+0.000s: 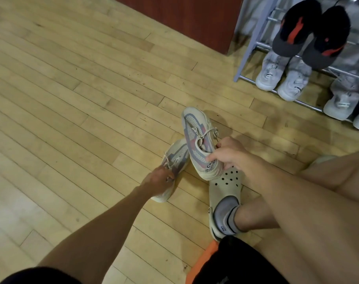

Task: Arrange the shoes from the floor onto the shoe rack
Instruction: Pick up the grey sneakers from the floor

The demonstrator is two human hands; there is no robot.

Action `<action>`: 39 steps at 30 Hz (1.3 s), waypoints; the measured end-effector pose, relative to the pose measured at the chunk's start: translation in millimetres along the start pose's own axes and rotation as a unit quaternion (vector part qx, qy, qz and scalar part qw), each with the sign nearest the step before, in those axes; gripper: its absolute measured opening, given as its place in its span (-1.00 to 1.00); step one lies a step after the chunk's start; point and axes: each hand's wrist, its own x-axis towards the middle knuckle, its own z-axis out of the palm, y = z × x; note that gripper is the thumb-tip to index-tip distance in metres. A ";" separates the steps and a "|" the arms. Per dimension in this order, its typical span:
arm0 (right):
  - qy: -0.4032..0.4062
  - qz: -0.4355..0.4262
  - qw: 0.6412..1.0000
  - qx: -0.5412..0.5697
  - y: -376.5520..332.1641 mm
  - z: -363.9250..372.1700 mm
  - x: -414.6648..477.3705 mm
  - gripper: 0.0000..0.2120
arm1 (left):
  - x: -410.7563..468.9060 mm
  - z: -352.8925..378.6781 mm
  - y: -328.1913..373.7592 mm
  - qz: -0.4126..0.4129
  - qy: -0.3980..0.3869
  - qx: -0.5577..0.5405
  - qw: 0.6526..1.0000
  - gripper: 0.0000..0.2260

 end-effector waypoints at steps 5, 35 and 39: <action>-0.002 0.003 0.999 -0.037 7.2 -4.0 3.9 -0.60 | -6.5 6.6 -14.9 -0.019 0.071 -0.041 0.996 -0.65; 0.066 -0.060 0.996 0.010 -28.6 -50.4 -33.2 -0.58 | -39.0 -103.7 46.7 -0.119 0.039 -0.448 0.885 -0.73; 0.120 -0.123 0.985 -0.022 -51.7 -91.5 -72.6 -0.58 | -55.4 -166.2 70.5 -0.060 0.097 -0.469 0.876 -0.65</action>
